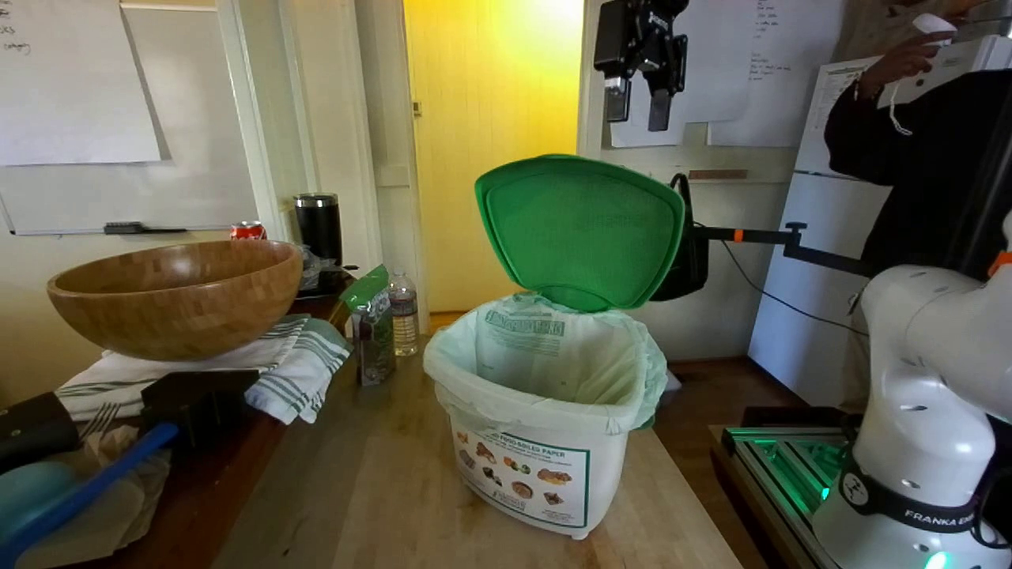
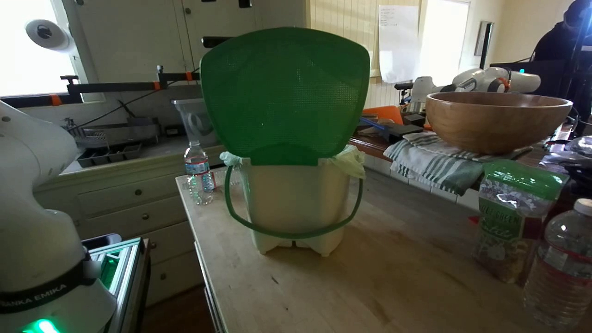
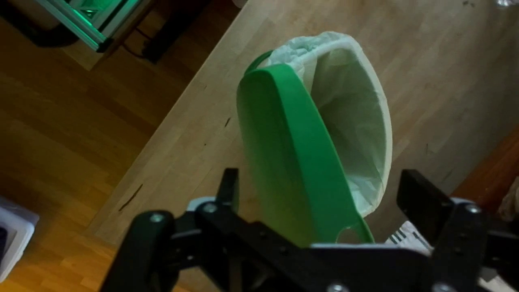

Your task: Open the lid of the bin

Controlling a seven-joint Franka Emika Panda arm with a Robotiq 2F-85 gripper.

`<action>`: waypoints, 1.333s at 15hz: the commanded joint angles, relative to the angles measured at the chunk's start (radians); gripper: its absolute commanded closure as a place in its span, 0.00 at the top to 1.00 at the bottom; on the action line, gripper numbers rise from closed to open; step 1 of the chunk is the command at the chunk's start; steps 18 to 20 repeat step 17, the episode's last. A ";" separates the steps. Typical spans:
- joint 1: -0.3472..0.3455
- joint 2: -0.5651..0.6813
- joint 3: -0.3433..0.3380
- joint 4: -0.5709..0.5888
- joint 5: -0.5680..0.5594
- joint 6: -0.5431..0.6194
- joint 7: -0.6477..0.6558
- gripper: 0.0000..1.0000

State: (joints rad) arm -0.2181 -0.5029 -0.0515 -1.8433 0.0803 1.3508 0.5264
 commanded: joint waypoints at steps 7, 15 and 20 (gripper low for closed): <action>0.074 0.135 0.019 0.192 -0.168 -0.185 -0.273 1.00; 0.087 0.131 0.022 0.178 -0.159 -0.155 -0.255 1.00; 0.087 0.131 0.022 0.180 -0.159 -0.155 -0.256 1.00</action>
